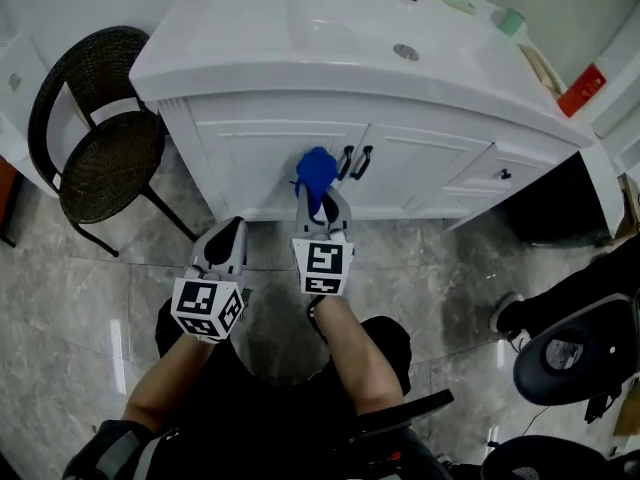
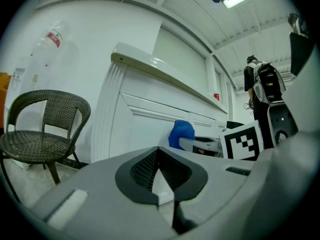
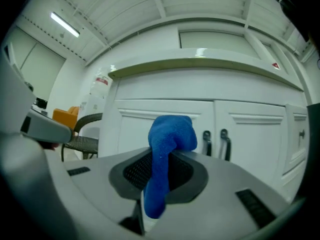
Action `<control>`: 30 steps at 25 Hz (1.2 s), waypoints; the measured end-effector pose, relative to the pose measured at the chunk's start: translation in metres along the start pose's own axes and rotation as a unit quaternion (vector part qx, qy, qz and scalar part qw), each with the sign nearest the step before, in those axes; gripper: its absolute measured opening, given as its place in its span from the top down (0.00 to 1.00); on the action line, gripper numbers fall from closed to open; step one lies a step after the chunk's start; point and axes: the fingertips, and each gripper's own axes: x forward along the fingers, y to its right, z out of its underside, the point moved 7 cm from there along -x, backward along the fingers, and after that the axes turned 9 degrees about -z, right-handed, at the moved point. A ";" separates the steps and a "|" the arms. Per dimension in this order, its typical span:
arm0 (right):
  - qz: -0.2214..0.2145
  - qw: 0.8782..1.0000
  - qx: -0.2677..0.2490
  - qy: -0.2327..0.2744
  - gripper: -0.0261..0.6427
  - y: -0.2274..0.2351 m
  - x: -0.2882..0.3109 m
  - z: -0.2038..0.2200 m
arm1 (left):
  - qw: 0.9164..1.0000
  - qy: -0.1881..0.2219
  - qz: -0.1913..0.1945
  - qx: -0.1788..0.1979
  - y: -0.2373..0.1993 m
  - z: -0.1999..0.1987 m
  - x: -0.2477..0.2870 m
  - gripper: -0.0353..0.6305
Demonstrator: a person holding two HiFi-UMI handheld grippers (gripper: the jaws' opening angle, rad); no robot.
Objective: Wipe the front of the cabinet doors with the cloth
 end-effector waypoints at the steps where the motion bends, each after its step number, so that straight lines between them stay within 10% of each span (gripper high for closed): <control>1: -0.021 1.000 -0.006 0.010 0.89 -0.015 0.006 -0.002 | 1.000 0.001 -0.009 -0.001 -0.006 -0.001 -0.002 0.94; 13: -0.198 0.979 -0.038 0.003 0.89 -0.152 0.090 0.048 | 0.993 -0.011 -0.120 -0.005 -0.072 0.007 -0.056 0.94; 30: -0.018 0.998 -0.025 -0.055 0.89 -0.004 0.039 0.097 | 0.999 -0.017 -0.030 0.012 -0.011 0.012 -0.017 0.94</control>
